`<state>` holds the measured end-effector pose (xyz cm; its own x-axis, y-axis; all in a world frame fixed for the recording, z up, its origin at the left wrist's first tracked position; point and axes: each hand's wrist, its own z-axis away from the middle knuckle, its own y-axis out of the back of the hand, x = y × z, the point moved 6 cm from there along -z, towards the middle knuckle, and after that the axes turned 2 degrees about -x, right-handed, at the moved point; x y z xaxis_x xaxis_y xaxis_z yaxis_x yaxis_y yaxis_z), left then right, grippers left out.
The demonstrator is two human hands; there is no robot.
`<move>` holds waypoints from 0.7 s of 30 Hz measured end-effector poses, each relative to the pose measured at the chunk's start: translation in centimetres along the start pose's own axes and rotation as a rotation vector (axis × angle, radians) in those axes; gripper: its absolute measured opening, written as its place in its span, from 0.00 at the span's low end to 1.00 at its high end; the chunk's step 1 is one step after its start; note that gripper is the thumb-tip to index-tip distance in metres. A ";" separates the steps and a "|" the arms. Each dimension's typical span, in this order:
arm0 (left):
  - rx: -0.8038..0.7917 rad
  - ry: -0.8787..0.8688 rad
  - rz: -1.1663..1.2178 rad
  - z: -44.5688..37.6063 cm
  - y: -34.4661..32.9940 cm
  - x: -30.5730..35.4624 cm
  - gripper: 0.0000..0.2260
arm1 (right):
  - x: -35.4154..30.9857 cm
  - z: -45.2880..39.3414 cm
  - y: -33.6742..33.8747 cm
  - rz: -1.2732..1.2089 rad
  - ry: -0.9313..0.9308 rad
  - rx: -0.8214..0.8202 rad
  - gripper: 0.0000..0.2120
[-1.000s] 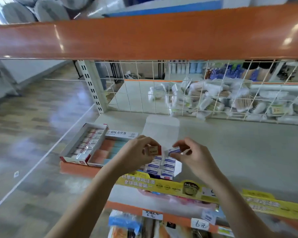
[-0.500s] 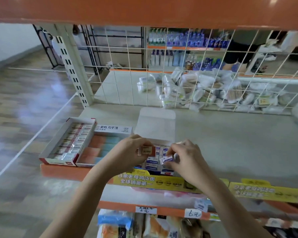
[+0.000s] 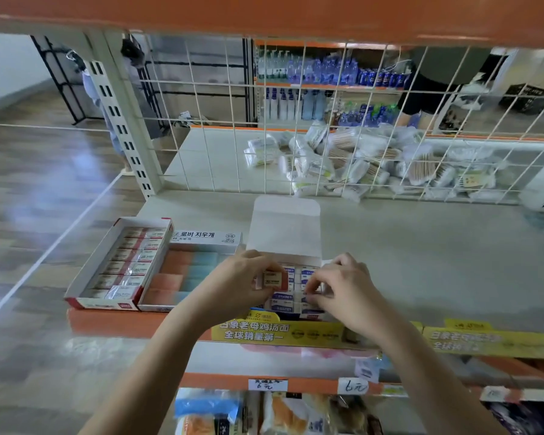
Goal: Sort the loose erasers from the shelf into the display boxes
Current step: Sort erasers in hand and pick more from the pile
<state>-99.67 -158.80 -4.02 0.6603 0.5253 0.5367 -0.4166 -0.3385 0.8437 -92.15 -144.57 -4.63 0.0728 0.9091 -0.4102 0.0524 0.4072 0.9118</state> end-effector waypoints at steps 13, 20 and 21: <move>0.171 0.000 -0.010 2.5 4.7 -2.0 0.15 | -4.3 -2.5 1.2 0.108 0.186 0.133 0.08; 0.240 0.159 -0.093 5.3 9.0 -6.0 0.17 | -9.9 -4.2 0.3 0.012 0.348 0.093 0.12; 0.241 0.183 -0.093 5.7 9.7 -6.4 0.17 | -10.7 -4.4 0.2 -0.006 0.375 0.077 0.13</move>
<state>-104.42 -169.87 0.74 0.5565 0.6868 0.4675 -0.1848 -0.4463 0.8756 -97.33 -153.82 0.06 -0.2967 0.8815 -0.3674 0.1272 0.4177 0.8996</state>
